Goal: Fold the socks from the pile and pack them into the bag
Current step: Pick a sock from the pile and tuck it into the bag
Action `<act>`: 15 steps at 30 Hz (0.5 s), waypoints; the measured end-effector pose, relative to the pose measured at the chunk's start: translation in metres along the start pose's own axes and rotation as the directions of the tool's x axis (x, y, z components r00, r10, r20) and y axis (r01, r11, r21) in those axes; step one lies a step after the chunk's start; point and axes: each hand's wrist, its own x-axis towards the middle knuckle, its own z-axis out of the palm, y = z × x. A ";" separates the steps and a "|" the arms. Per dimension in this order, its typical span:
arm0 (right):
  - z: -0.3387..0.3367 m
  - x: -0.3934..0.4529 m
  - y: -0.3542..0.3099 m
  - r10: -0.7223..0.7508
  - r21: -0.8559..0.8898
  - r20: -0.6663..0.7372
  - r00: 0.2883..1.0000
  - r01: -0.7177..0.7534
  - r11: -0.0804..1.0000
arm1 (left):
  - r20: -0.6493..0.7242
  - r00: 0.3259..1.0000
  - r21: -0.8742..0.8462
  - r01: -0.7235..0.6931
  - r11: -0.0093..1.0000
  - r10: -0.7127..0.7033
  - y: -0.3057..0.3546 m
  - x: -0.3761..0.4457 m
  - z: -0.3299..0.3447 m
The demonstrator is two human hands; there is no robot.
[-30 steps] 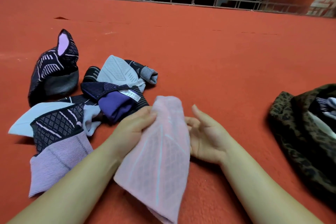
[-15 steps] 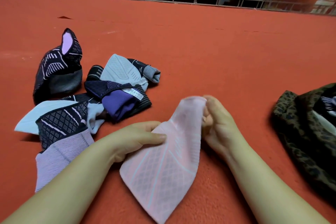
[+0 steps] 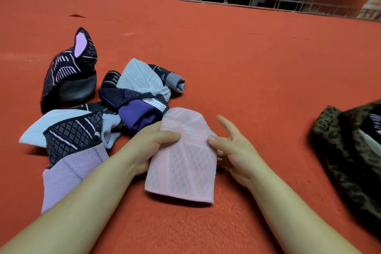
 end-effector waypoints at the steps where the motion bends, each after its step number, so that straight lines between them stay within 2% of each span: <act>1: -0.001 -0.001 -0.001 -0.049 -0.022 -0.018 0.999 0.049 0.999 | -0.008 0.999 0.095 -0.039 0.995 0.040 -0.001 0.000 -0.001; 3: -0.004 -0.005 -0.007 -0.123 -0.074 -0.035 0.992 0.120 0.990 | -0.077 0.987 0.264 -0.113 0.958 0.138 0.000 0.001 -0.001; 6: -0.014 -0.002 -0.032 -0.230 -0.237 -0.057 0.971 0.211 0.948 | -0.151 0.962 0.308 -0.172 0.936 0.226 0.017 0.009 0.006; 9: -0.027 0.020 -0.071 -0.442 -0.559 -0.049 0.895 0.342 0.755 | -0.156 0.905 0.473 -0.283 0.834 0.395 0.047 0.032 0.014; 11: -0.032 0.029 -0.097 -0.535 -0.620 -0.020 0.845 0.409 0.670 | -0.127 0.851 0.586 -0.350 0.731 0.509 0.072 0.042 0.022; 13: -0.037 0.030 -0.107 -0.568 -0.691 0.001 0.823 0.411 0.595 | -0.077 0.817 0.675 -0.379 0.633 0.571 0.083 0.049 0.029; 15: -0.044 0.024 -0.101 -0.560 -0.820 0.022 0.828 0.335 0.464 | -0.018 0.833 0.761 -0.348 0.548 0.553 0.075 0.051 0.029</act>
